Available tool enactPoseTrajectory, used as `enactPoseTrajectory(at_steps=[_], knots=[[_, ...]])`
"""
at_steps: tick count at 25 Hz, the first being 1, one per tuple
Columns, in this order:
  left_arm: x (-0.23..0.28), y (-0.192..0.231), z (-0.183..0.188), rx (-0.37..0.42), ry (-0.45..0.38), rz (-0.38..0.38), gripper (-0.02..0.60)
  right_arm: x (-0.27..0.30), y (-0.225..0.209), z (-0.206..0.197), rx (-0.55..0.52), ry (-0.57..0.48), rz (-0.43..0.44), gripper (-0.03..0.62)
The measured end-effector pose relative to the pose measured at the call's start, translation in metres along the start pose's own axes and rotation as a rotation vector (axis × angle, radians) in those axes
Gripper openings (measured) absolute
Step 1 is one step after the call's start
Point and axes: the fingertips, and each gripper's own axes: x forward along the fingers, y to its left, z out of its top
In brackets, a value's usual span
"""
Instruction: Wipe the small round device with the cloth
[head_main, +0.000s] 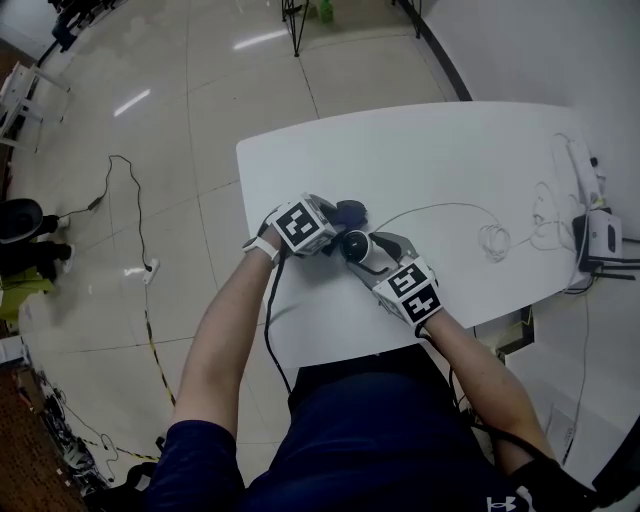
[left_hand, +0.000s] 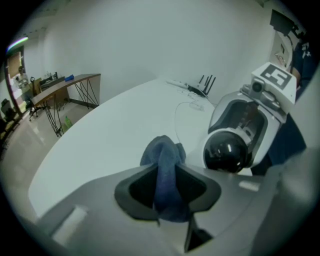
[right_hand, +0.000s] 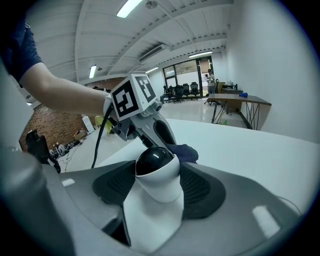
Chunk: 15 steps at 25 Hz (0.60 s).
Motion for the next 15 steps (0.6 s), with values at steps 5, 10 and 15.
enactPoseTrajectory(at_steps=[5, 10, 15], knots=[[-0.046, 0.000, 0.027, -0.079, -0.137, 0.061, 0.106, 0.004, -0.003, -0.004, -0.031, 0.018, -0.007, 0.288], [-0.100, -0.029, 0.064, -0.015, -0.232, 0.000, 0.106, -0.010, 0.000, 0.012, -0.084, -0.064, -0.088, 0.310], [-0.110, -0.057, 0.087, 0.133, -0.221, -0.106, 0.106, -0.024, -0.008, 0.020, 0.093, -0.161, -0.235, 0.210]])
